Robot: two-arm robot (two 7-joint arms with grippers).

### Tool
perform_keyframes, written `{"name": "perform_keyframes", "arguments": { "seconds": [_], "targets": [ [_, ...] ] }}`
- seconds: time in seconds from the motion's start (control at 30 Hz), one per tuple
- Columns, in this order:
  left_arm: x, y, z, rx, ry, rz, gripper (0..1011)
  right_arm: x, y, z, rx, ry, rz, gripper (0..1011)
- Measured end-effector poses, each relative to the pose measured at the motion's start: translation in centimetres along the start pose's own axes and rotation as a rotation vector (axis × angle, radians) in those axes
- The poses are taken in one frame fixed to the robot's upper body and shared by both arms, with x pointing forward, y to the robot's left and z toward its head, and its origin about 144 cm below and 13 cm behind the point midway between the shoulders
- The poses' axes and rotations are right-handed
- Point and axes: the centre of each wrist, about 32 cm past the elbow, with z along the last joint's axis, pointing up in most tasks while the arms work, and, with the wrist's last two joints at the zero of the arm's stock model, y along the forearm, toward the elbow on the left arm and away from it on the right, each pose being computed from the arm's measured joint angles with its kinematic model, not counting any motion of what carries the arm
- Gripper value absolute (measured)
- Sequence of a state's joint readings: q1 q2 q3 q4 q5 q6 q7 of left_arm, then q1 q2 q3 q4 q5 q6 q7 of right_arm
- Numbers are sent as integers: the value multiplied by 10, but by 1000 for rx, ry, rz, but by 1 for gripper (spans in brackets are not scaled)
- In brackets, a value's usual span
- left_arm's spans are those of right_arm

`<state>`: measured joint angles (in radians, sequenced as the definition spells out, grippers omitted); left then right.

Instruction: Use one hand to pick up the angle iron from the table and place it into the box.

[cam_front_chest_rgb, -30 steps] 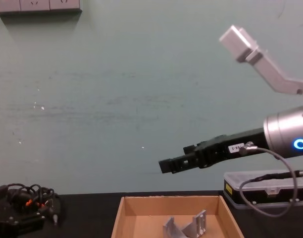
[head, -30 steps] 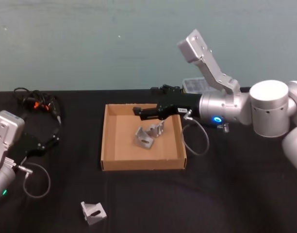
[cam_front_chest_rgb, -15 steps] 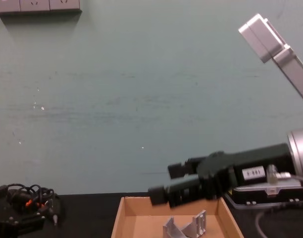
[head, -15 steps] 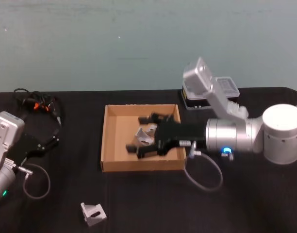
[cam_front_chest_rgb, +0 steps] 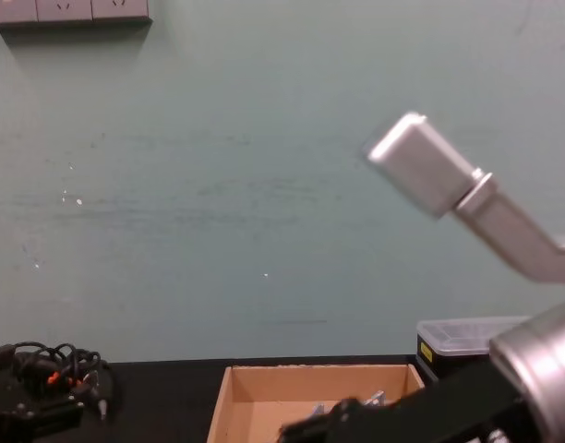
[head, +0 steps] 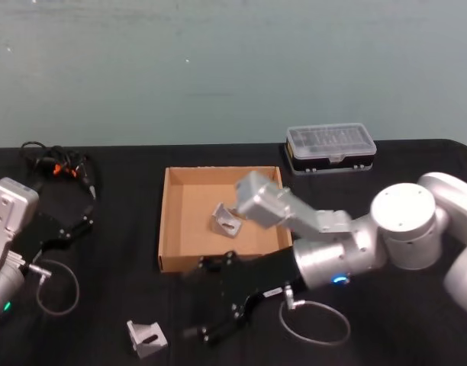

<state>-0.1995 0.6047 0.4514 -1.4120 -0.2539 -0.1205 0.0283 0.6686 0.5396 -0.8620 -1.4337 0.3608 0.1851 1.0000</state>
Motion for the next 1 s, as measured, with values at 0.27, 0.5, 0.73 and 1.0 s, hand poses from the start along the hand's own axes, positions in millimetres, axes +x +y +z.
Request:
{"name": "perform_keyframes", "arguments": {
  "seconds": [0.27,0.5,0.73,1.0],
  "targets": [
    [0,0,0,0,0,0,1000,12,28,6,-81,-31,106,1004],
    [0,0,0,0,0,0,1000,20,54,10,-113,-62,161,1004],
    [0,0,0,0,0,0,1000,27,73,13,-117,-74,177,1004],
    [0,0,0,0,0,0,1000,34,90,15,-126,-78,178,1004]
  ]
}}
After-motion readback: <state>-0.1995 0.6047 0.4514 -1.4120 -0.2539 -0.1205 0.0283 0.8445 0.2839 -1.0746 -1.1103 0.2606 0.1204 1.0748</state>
